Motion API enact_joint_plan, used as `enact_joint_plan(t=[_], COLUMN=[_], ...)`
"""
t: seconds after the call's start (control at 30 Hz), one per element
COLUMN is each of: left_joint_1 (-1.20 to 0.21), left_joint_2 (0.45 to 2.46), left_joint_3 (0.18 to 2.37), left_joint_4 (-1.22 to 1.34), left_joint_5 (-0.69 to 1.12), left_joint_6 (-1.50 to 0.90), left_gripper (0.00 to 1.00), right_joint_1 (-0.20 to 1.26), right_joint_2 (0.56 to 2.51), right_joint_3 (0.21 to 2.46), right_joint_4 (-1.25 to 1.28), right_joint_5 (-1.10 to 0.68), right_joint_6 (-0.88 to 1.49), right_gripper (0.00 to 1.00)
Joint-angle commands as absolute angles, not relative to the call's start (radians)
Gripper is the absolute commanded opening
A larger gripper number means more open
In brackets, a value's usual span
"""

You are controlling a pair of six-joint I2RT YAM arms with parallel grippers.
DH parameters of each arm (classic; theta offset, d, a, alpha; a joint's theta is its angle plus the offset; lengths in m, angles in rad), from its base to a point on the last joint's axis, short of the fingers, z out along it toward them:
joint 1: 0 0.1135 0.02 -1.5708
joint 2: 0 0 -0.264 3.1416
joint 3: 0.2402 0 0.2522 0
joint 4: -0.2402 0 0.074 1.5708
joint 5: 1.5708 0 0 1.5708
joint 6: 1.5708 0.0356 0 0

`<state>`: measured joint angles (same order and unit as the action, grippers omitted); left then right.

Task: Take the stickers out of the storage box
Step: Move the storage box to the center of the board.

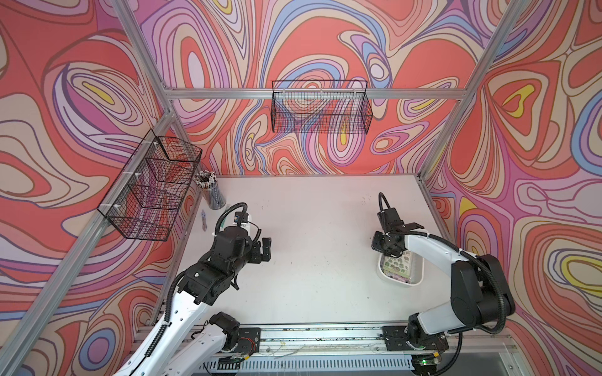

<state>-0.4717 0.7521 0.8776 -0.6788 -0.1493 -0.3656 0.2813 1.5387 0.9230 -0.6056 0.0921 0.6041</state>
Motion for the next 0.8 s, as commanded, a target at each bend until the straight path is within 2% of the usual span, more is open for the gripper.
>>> enact_joint_plan(t=[0.0,0.2,0.37,0.5,0.63,0.77], left_joint_1=[-0.475,-0.474,-0.476,-0.475,-0.475,-0.475], left_joint_2=[0.712,0.658,0.648,0.608,0.585,0.608], left_joint_3=[0.908,0.92,0.937,0.949,0.958,0.959], left_joint_4=[-0.784,-0.864,-0.939,-1.001,-1.031,-1.033], left_joint_5=[-0.157,-0.147,-0.116,-0.12,-0.101,-0.087], left_joint_6=[-0.399,-0.443,-0.483,-0.497,-0.528,-0.535], left_gripper=[1.0,0.97,0.93,0.93,0.93,0.92], right_joint_1=[0.409,0.65,0.787,0.85,0.858,0.858], right_joint_2=[1.639,1.88,2.096,2.235,2.296,2.301], right_joint_3=[1.014,1.224,1.47,1.66,1.745,1.764], right_joint_4=[-0.513,-0.449,-0.433,-0.456,-0.46,-0.469], right_joint_5=[0.075,0.065,0.041,0.031,0.022,0.032], right_joint_6=[0.711,0.795,0.835,0.849,0.862,0.849], right_gripper=[0.07,0.08,0.09,0.08,0.09,0.2])
